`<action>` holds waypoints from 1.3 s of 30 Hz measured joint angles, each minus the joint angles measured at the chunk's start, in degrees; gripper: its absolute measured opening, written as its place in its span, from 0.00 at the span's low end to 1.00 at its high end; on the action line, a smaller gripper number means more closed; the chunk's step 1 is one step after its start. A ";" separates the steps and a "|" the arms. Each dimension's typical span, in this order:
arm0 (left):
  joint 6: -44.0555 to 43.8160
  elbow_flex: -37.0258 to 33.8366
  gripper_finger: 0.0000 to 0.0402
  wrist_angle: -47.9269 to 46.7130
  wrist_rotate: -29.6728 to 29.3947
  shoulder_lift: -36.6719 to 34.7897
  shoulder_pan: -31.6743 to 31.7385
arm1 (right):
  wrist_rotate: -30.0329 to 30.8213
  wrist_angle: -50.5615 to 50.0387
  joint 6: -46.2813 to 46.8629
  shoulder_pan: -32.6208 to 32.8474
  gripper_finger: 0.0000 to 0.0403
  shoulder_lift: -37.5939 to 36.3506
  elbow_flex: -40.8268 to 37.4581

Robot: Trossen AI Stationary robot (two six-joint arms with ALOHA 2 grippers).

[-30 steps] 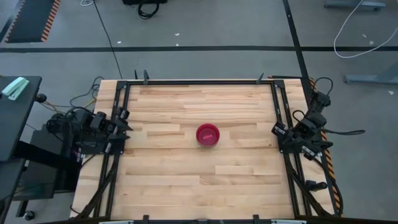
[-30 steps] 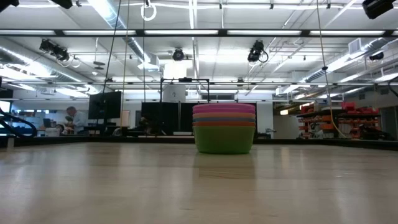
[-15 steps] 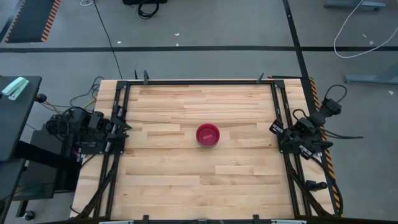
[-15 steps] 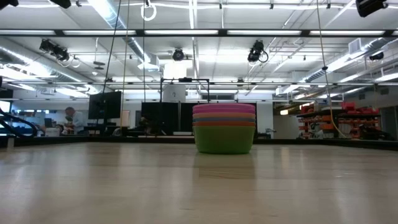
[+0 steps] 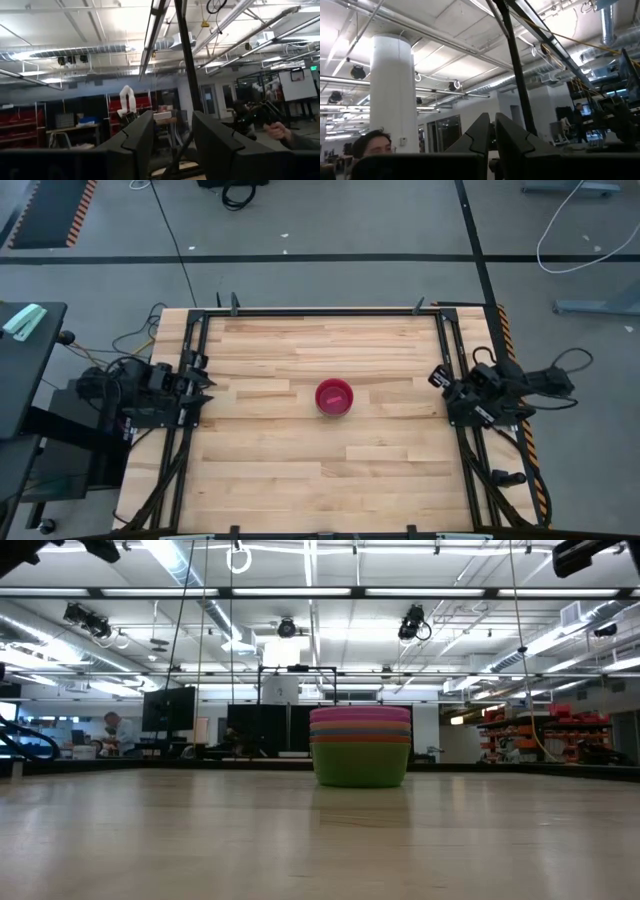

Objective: Nest bowls inside each other
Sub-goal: Return to Home Position

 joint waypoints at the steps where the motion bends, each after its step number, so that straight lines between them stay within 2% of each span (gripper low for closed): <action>1: -0.06 -0.57 0.37 0.46 -0.01 0.00 0.23 | -1.28 0.10 0.76 -1.85 0.10 0.00 0.00; 10: -2.90 -5.92 0.35 1.31 0.08 0.00 2.56 | -13.37 -0.46 6.79 -15.90 0.10 0.00 0.04; 15: -4.25 -7.71 0.34 -0.68 0.06 0.00 3.81 | -17.87 -4.51 6.21 -20.06 0.10 0.00 0.04; 20: -4.25 -8.11 0.35 -6.73 0.05 0.00 5.26 | -21.25 -8.13 0.60 -22.18 0.10 0.00 0.07; 26: -4.28 -8.11 0.37 -12.79 -0.61 0.00 7.90 | -19.76 -14.91 -8.26 -23.91 0.10 0.00 0.07; 31: -4.26 -8.11 0.37 -15.98 -2.47 0.02 10.04 | -14.34 -21.68 -10.92 -25.24 0.10 0.00 0.07; 39: -3.12 -8.07 0.35 -21.31 -2.49 0.04 11.66 | -13.90 -24.04 -14.12 -25.58 0.10 0.00 0.07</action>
